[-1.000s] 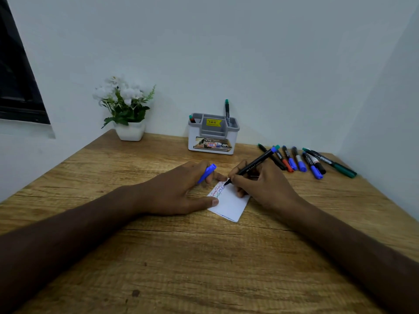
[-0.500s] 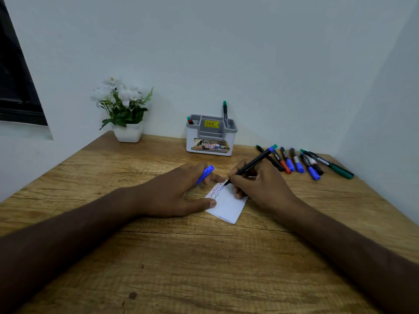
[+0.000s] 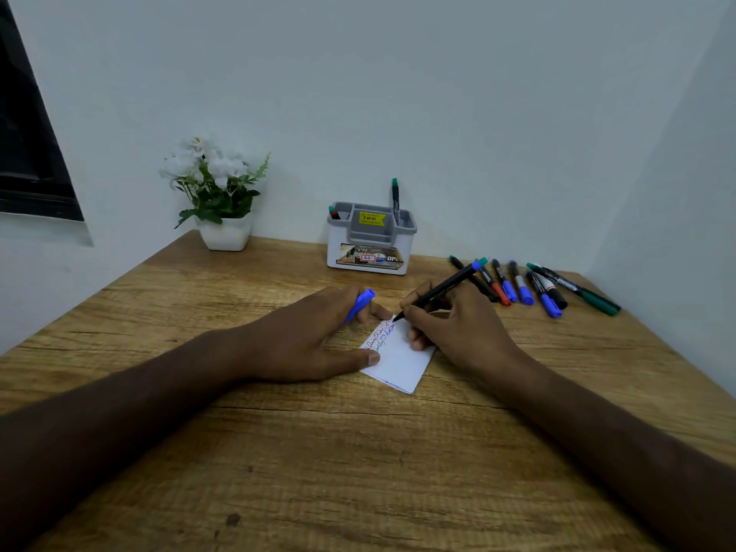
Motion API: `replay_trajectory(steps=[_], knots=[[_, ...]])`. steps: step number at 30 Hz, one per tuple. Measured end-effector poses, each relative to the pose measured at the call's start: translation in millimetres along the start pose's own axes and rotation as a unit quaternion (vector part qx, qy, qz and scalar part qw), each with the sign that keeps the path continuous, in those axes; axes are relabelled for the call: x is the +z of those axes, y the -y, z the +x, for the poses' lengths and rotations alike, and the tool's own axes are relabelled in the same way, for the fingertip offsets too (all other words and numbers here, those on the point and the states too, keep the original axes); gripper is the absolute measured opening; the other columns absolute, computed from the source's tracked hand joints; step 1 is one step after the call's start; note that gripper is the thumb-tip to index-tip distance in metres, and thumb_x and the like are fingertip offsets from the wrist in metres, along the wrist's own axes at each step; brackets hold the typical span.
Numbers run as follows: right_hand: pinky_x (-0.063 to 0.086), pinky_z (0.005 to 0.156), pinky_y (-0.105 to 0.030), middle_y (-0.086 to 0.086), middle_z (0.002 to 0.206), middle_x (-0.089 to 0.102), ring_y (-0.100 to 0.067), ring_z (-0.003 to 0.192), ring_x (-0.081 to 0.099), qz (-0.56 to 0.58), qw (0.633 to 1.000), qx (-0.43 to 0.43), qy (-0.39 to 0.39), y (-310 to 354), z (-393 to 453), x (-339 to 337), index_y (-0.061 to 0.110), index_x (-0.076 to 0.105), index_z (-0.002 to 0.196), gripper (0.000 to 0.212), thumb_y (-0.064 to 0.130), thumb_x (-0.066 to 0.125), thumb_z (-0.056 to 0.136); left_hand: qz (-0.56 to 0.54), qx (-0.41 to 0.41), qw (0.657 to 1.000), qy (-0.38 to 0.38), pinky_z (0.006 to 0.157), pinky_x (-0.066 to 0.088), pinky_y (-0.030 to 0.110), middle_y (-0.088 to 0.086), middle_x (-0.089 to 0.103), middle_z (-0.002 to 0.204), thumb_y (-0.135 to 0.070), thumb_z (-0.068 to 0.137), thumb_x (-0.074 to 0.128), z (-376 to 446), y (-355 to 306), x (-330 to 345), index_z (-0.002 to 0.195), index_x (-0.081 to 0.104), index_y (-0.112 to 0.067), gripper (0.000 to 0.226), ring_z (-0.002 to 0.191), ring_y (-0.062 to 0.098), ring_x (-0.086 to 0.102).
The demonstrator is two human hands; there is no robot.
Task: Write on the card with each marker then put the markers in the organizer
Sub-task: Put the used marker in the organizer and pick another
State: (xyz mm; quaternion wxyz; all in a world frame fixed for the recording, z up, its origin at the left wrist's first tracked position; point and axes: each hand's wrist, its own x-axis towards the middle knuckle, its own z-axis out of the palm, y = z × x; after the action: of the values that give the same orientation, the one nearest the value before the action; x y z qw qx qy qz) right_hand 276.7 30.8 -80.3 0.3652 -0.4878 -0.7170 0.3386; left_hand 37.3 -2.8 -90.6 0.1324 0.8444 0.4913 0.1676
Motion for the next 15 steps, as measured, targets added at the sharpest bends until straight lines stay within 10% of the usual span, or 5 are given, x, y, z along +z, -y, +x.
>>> replay_trajectory(steps=[15], knots=[[0.059,0.06,-0.018,-0.004,0.075,0.08,-0.015,0.064,0.079,0.031,0.999,0.029,-0.009,0.6,0.2,0.2,0.014,0.073,0.105,0.005,0.017,0.069,0.102,-0.005,0.008,1.0,0.001,0.075,0.036,0.017,-0.029,0.048,0.107,-0.064,0.094,0.066,0.4,-2.4,-1.3,0.101,0.038,-0.049,0.032,0.099,-0.007,0.05]])
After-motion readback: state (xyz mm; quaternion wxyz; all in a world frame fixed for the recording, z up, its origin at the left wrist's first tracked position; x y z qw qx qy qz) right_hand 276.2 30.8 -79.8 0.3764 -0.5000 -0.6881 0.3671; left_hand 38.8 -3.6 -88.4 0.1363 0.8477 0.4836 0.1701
